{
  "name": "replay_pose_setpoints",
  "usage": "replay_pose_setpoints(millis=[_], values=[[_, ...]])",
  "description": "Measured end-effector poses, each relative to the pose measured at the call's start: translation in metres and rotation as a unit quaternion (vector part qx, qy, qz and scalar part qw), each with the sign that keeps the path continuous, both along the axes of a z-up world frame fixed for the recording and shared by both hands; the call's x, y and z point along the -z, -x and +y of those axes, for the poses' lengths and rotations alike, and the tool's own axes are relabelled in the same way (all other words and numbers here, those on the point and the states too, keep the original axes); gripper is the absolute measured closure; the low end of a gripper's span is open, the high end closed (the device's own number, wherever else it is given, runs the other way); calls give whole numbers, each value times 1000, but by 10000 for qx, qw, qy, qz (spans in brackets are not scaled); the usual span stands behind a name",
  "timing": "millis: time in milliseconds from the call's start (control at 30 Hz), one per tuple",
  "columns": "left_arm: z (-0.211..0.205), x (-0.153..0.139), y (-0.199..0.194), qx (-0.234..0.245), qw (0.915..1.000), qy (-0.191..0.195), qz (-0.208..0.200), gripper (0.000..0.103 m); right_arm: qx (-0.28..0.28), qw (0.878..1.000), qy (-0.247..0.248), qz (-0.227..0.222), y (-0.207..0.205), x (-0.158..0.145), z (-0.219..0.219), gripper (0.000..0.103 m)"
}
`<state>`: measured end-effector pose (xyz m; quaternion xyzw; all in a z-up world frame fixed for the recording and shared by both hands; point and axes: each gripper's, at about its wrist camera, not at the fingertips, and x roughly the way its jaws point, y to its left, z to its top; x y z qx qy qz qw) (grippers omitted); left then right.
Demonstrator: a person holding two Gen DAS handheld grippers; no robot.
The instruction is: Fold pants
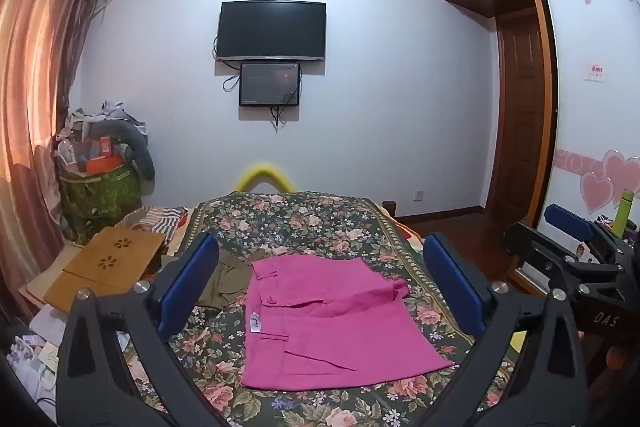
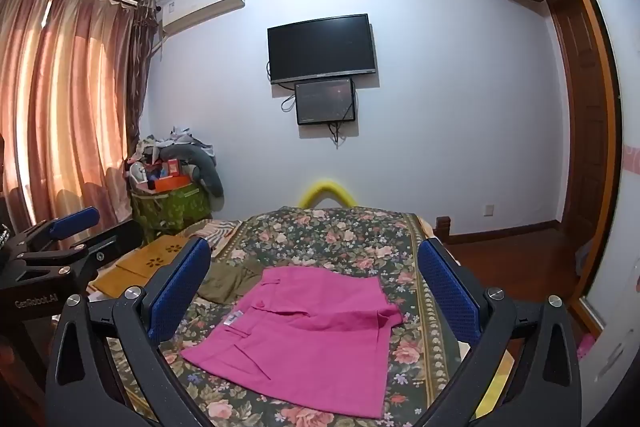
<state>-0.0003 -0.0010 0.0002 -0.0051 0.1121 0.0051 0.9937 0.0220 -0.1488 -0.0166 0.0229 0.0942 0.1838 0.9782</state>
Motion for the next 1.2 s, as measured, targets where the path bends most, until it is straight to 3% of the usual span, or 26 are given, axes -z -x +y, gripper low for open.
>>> replay_pose_setpoints(millis=[100, 267, 1200], values=[[-8, 2, -5, -60, 9999, -117, 107, 0, 3, 10000, 10, 0, 0, 1, 0, 0], [5, 3, -4, -9, 9997, 235, 59, 0, 3, 10000, -32, 46, -2, 1, -1, 0], [15, 7, -9, -117, 9997, 222, 82, 0, -3, 10000, -34, 51, -3, 5, -1, 0]])
